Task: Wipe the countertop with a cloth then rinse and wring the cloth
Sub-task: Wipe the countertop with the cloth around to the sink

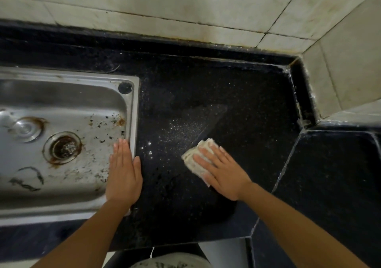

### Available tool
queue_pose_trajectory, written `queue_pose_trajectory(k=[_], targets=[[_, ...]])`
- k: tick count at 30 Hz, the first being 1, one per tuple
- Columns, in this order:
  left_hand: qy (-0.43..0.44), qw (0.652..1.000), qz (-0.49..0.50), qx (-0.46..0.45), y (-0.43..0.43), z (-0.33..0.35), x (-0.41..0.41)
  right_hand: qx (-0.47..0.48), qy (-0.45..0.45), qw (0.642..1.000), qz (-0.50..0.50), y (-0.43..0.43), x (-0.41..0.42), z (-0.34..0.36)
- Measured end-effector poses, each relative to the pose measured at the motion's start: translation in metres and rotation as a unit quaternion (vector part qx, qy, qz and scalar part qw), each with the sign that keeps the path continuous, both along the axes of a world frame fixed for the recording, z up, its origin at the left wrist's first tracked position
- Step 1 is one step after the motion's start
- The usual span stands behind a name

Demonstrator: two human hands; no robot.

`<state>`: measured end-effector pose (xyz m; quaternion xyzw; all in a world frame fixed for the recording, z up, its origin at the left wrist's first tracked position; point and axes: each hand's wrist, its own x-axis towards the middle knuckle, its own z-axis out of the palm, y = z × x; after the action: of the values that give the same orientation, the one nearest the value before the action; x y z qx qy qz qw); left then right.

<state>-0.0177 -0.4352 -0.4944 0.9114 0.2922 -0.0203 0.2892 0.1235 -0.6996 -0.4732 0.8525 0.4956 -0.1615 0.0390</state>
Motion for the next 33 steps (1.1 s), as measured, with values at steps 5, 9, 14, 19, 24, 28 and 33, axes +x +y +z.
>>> queue_pose_trajectory(k=[5,9,14,19,24,28,33], targets=[[0.007,1.0,0.002,0.001,0.0,0.0,0.001,-0.021,-0.001,0.984,-0.179,0.008,0.063,-0.003],[0.007,1.0,0.005,0.002,0.0,-0.003,0.0,-0.008,0.023,0.956,-0.293,0.026,0.118,0.004],[-0.004,1.0,0.008,0.0,0.0,-0.004,-0.001,-0.015,0.059,0.916,-0.397,0.059,0.157,0.005],[-0.005,1.0,0.007,0.0,0.0,-0.005,-0.001,-0.008,0.052,0.947,-0.318,0.063,0.131,0.006],[-0.004,1.0,0.005,0.003,0.0,-0.004,-0.001,-0.064,0.026,0.99,-0.123,0.059,0.058,0.003],[-0.005,1.0,0.005,-0.005,0.001,-0.004,-0.001,-0.012,0.048,0.999,-0.013,0.048,0.003,0.004],[0.0,1.0,0.007,-0.005,0.002,-0.005,-0.001,-0.015,0.027,0.994,0.108,0.036,0.018,0.001]])
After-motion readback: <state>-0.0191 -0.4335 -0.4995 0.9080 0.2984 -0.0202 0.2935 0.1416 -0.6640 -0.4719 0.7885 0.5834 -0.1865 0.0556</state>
